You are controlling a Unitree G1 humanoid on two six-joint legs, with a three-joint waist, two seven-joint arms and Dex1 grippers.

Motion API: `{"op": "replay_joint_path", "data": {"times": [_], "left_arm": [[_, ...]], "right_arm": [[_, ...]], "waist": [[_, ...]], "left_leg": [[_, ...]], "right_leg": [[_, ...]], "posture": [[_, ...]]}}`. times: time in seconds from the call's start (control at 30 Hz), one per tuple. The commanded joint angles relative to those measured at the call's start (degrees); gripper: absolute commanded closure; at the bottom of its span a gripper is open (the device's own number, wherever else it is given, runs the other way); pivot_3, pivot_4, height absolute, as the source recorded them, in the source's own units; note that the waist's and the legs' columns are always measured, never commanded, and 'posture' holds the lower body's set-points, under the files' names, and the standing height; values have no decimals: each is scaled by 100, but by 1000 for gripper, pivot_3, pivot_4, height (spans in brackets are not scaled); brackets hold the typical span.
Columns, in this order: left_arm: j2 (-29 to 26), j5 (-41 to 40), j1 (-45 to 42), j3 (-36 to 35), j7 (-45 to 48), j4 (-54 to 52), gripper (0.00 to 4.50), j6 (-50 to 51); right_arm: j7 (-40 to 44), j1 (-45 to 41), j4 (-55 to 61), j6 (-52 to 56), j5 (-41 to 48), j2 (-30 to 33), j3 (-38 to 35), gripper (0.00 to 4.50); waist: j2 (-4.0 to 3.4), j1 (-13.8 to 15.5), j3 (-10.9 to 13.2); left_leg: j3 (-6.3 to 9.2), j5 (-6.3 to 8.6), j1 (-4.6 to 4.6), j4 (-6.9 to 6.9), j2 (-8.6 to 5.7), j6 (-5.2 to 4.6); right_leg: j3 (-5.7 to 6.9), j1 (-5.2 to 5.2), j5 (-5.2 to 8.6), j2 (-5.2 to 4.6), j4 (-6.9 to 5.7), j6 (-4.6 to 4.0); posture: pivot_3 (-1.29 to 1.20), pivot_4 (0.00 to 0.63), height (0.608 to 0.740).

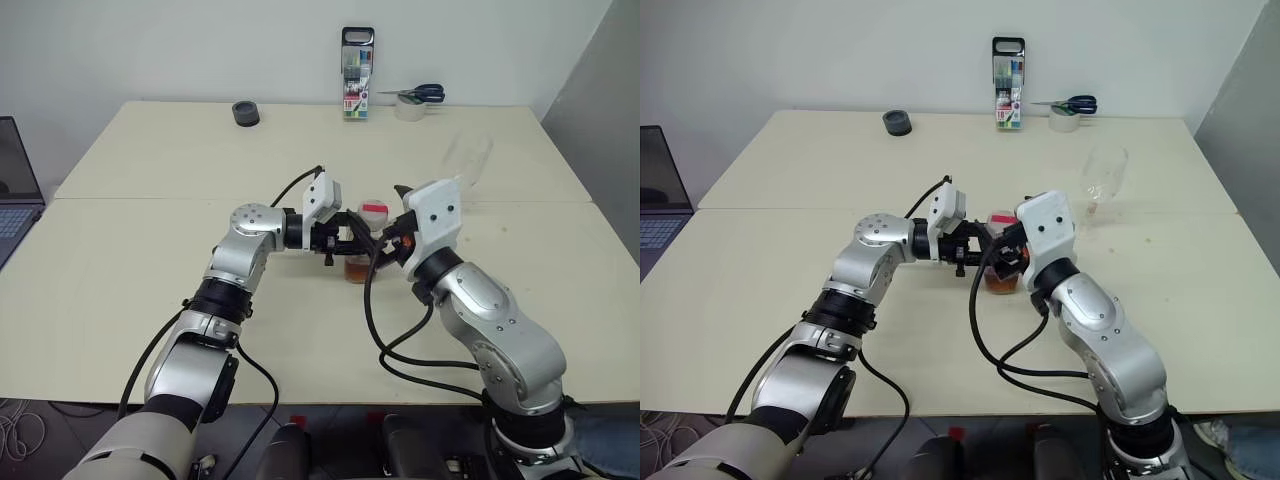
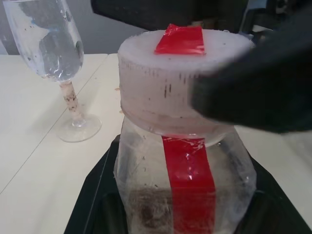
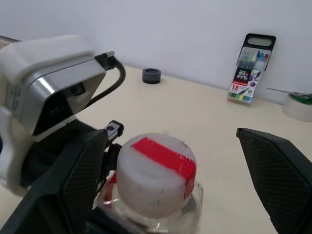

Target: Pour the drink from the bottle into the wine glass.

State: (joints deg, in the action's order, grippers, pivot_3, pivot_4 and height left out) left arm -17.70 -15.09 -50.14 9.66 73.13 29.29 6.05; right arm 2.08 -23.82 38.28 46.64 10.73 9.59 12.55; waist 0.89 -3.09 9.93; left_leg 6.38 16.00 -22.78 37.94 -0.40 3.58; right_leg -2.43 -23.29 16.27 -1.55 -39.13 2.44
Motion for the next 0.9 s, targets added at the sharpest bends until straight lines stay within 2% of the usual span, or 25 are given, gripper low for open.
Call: {"op": "replay_joint_path", "data": {"times": [0.03,0.07,0.13,0.37,0.47,0.53,0.67,0.77,0.8,0.9], "left_arm": [[20,-39,-144,-107,-28,-166,2672,-76],[21,-39,-140,-107,-32,-174,2672,-71],[24,-41,-130,-103,-40,-190,2673,-61],[8,-54,-108,-89,-51,-230,2674,-36],[-6,-62,-104,-84,-39,-241,2675,-19],[-13,-63,-108,-78,-15,-232,2675,-22],[-18,-56,-150,-62,74,-206,2677,-36],[-42,-38,-208,-75,156,-136,2679,-80],[-50,-37,-229,-81,162,-117,2679,-96],[-54,-48,-255,-130,113,-100,2681,-118]], "right_arm": [[-109,-132,9,-209,-208,-131,-49,0],[-105,-133,-7,-221,-237,-155,-48,0],[-83,-121,-31,-233,-267,-199,-39,368],[59,-76,-57,-314,-287,-239,-9,2603],[302,-32,-96,-471,-161,-185,-19,2622],[770,-23,-230,-722,3,13,-32,2622],[2691,-139,-915,-1314,897,906,-446,2622],[4117,-718,-2023,-1227,1511,1798,-897,2622],[4383,-923,-2249,-950,1862,1959,-1060,2622],[4587,-1153,-2372,-796,2092,2161,-1097,2622]], "waist": [[0,-1,0],[0,-1,0],[-1,-5,-1],[-1,-7,-1],[-1,-7,-1],[-1,-7,-1],[-1,-5,0],[-2,-15,1],[-1,-16,0],[-2,-18,1]], "left_leg": [[0,0,0,0,0,0],[0,0,0,0,0,0],[1,0,1,-1,1,0],[0,0,1,0,1,0],[1,0,1,0,0,0],[1,2,1,0,0,-3],[0,10,1,2,-1,-18],[-4,11,4,3,-2,-19],[-4,10,8,1,-1,-20],[0,11,9,-4,6,-21]], "right_leg": [[0,0,0,0,0,0],[0,0,0,0,0,0],[0,0,0,1,-1,0],[0,0,0,1,-2,0],[0,0,0,1,-1,0],[0,0,0,1,-1,0],[1,3,0,0,2,0],[0,6,0,0,3,0],[1,9,0,1,3,0],[2,7,0,9,1,-1]], "posture": [[0,150,740],[0,150,740],[0,150,740],[0,150,740],[0,150,740],[0,150,740],[0,150,740],[0,150,740],[0,150,740],[0,150,740]]}}
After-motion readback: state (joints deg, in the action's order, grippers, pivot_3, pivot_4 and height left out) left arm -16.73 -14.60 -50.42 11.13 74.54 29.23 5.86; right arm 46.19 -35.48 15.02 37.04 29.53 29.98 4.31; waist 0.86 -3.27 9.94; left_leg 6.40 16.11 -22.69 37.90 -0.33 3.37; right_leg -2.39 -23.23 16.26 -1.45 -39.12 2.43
